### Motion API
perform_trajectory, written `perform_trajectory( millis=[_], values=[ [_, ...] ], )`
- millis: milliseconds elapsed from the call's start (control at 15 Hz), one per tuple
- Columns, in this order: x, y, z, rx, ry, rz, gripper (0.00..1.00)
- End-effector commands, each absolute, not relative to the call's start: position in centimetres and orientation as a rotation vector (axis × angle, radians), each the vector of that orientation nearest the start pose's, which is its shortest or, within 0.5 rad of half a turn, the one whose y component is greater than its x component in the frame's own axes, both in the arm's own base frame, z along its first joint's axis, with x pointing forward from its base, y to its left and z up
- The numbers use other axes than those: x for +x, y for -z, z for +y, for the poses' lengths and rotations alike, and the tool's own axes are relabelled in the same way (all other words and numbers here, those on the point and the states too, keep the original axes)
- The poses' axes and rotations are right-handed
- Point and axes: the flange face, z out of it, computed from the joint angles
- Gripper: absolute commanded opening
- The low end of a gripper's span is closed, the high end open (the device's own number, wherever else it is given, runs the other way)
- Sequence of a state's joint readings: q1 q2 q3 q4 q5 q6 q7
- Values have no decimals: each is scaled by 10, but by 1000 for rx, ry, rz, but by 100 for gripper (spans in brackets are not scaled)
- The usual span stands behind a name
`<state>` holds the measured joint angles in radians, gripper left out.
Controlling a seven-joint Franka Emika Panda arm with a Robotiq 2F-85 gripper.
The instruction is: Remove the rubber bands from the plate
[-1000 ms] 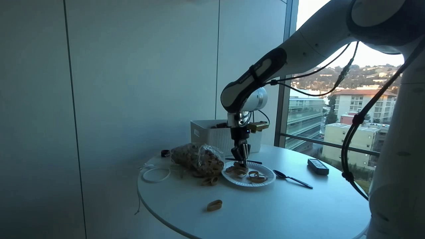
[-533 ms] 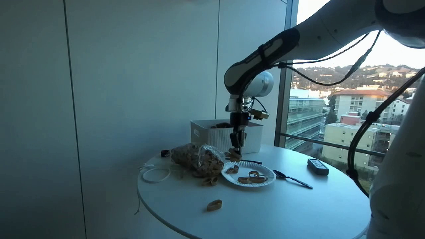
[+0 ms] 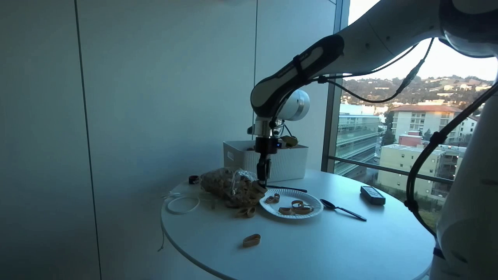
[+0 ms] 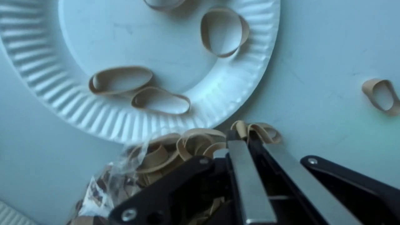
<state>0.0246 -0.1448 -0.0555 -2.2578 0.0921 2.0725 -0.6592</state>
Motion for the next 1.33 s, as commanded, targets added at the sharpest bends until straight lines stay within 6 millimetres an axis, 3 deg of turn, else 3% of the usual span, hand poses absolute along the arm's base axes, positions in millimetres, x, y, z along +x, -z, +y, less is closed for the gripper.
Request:
perform_trajectory(
  millis=[0,200,267,333,733,800,933,1000,1067,1133,1267],
  values=[
    [510,-411,12,-2970,233,-929,8],
    [523,-403,17,-3014,390,-918,9],
    [524,-399,16,-3031,395,-903,34],
    [524,-396,15,-3047,382,-906,35],
    [514,-399,14,-3099,312,-838,79],
    [512,-401,15,-3095,319,-843,36],
    [507,-405,15,-3086,319,-849,43],
    [505,-407,16,-3083,314,-843,84],
    [503,-409,16,-3078,309,-845,78],
    [500,-412,16,-3075,298,-837,79],
    [493,-419,15,-3081,292,-826,92]
  ],
)
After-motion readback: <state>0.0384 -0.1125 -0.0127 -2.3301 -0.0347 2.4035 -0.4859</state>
